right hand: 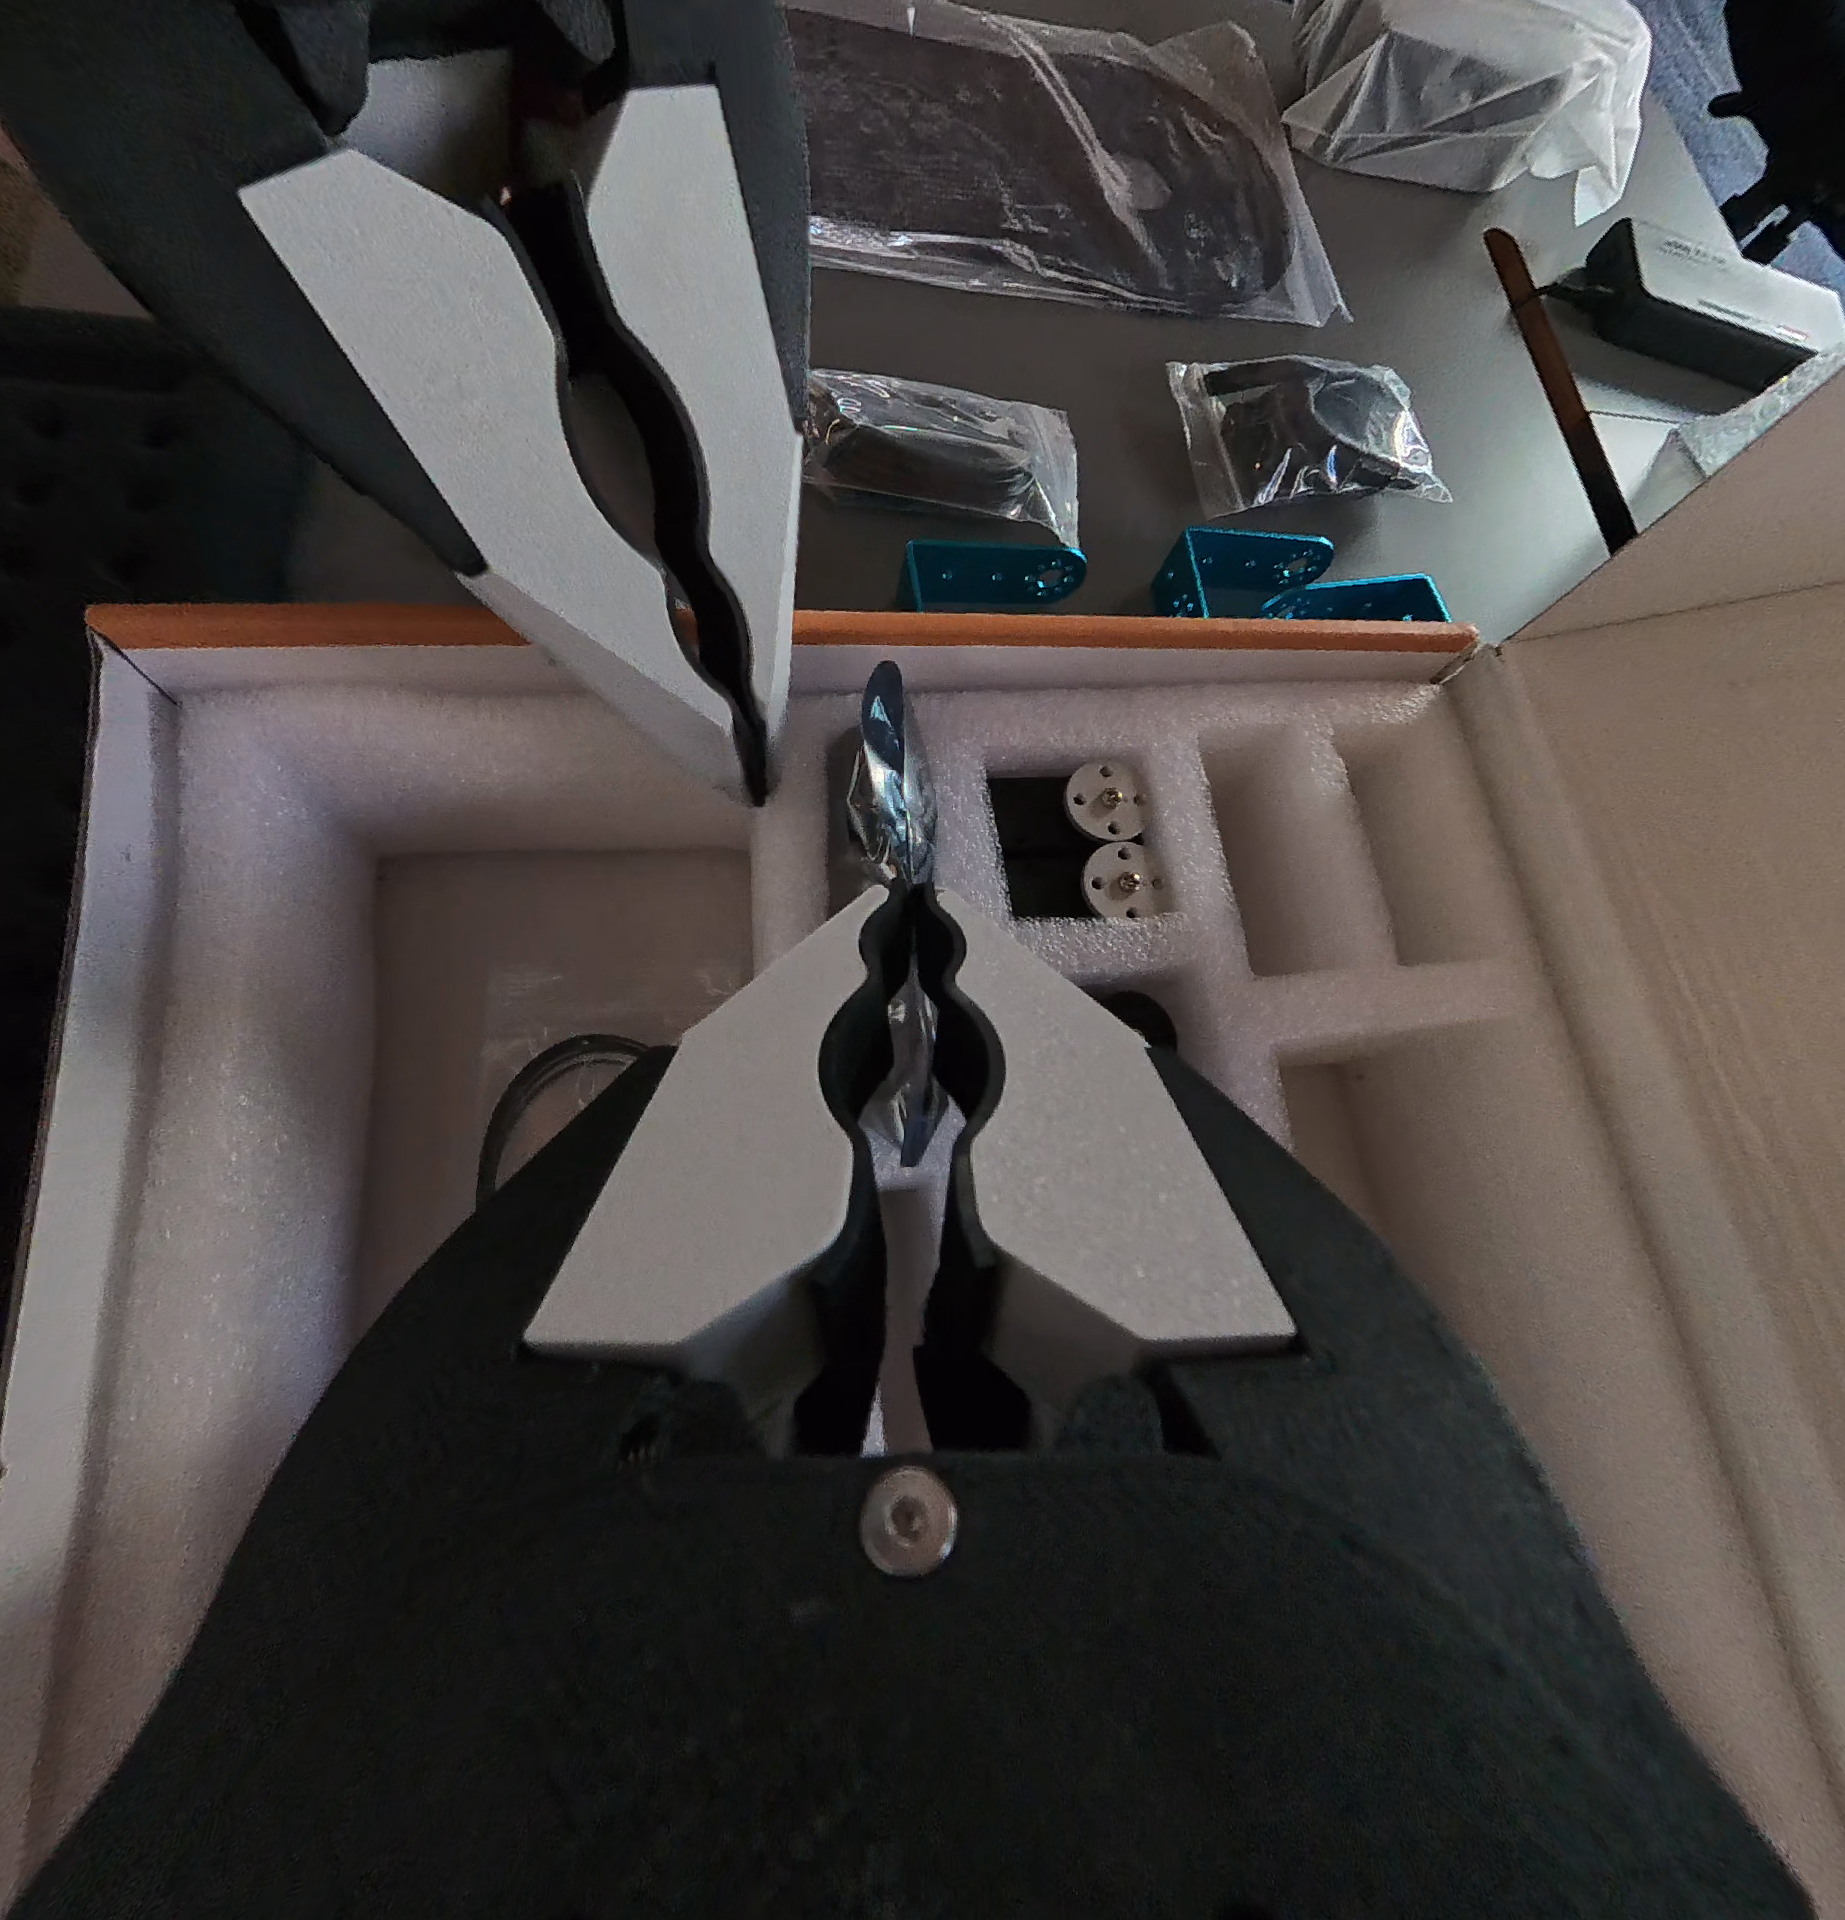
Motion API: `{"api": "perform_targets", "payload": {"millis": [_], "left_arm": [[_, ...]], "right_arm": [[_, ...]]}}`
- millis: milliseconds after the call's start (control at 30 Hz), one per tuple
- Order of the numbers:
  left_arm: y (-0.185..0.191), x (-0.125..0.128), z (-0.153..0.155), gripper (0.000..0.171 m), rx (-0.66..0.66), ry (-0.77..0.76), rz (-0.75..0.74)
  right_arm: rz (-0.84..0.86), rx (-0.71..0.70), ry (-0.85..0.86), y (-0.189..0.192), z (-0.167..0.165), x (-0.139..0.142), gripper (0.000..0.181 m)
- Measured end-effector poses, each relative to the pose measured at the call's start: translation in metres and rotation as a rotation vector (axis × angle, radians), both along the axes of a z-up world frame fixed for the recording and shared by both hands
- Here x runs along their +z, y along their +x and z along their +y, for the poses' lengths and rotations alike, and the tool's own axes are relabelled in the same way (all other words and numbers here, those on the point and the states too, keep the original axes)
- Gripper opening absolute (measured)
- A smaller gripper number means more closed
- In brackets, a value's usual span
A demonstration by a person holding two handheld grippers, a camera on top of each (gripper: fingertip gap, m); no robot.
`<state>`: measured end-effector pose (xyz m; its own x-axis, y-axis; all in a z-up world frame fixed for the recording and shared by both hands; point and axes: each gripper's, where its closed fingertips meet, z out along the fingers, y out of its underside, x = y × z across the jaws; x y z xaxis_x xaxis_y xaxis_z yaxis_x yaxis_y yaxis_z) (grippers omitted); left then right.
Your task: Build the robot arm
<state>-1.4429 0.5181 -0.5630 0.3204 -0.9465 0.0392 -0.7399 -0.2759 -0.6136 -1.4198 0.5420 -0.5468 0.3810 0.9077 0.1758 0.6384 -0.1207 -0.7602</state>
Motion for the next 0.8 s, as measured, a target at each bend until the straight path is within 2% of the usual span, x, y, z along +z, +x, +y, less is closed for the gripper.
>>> {"api": "perform_targets", "payload": {"millis": [133,233,300,333,467,800], "left_arm": [[0.001,-0.001,0.002,0.0,0.005,-0.003,0.015],[0.001,0.006,0.004,0.0,0.051,-0.003,-0.041],[0.005,0.016,0.012,0.0,0.093,0.061,-0.103],[0.004,0.013,0.016,0.0,0.092,0.091,-0.08],[0.002,0.002,0.011,0.0,0.047,0.037,0.022],[0.002,0.0,0.011,0.0,0.061,0.015,0.021]], "right_arm": [[-0.016,0.005,0.021,0.0,0.0,0.001,0.0],[-0.028,0.01,0.042,0.001,0.001,0.002,0.0],[-0.009,0.011,0.025,0.001,0.0,0.002,0.0],[-0.012,0.014,0.025,0.001,0.0,0.001,0.0],[-0.029,0.019,0.023,-0.001,-0.002,-0.002,0.0],[-0.019,0.005,0.011,0.0,-0.002,0.002,0.0]]}}
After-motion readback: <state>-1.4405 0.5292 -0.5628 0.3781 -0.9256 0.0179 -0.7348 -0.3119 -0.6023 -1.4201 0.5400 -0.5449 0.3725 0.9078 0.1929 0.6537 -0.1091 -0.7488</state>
